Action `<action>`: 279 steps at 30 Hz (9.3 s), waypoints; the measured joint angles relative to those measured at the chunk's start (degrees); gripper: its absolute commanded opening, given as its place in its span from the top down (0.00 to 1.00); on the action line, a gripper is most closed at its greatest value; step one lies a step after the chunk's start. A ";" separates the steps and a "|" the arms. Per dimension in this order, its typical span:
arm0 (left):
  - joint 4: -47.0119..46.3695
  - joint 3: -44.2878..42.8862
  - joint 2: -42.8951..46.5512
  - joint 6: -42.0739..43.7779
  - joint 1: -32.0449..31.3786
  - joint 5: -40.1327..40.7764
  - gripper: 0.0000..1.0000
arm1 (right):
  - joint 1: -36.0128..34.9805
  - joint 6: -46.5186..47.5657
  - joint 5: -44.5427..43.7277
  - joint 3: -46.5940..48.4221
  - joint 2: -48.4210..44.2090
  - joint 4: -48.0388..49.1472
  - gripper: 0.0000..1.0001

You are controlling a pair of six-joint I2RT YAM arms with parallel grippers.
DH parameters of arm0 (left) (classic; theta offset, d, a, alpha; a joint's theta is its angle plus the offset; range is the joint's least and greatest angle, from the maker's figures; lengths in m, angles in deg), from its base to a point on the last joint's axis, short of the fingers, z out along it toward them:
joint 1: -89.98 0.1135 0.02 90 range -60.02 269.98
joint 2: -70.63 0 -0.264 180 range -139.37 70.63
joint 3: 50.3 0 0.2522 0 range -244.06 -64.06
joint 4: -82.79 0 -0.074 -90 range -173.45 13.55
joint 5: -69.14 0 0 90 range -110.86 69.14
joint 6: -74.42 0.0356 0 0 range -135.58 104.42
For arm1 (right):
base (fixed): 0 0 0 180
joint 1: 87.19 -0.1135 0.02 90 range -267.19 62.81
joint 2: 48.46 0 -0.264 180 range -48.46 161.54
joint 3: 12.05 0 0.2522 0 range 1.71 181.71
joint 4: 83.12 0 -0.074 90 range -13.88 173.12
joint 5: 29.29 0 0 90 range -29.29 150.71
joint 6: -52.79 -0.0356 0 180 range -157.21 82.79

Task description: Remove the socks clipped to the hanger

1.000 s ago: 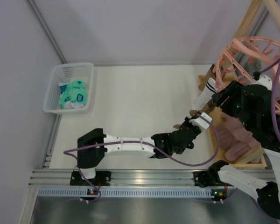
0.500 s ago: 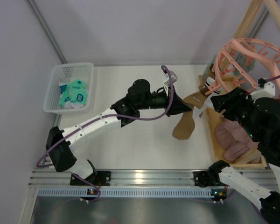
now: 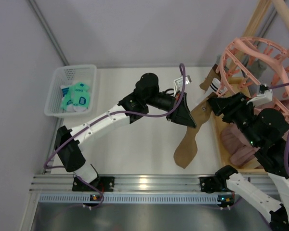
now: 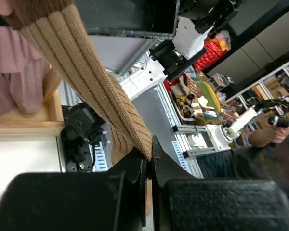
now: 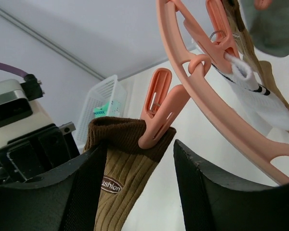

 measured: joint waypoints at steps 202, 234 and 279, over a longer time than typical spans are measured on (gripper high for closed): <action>-4.11 -0.74 -20.48 27.41 4.72 40.92 0.01 | -4.02 -8.98 -32.46 24.02 20.20 -36.87 1.00; -11.26 0.66 -19.87 44.54 -24.85 104.15 1.00 | -4.04 -7.74 -27.58 25.62 19.98 -38.18 0.34; -13.27 -13.92 -33.38 59.78 -20.13 145.50 1.00 | -4.02 -21.62 -32.50 48.33 44.19 -38.62 0.53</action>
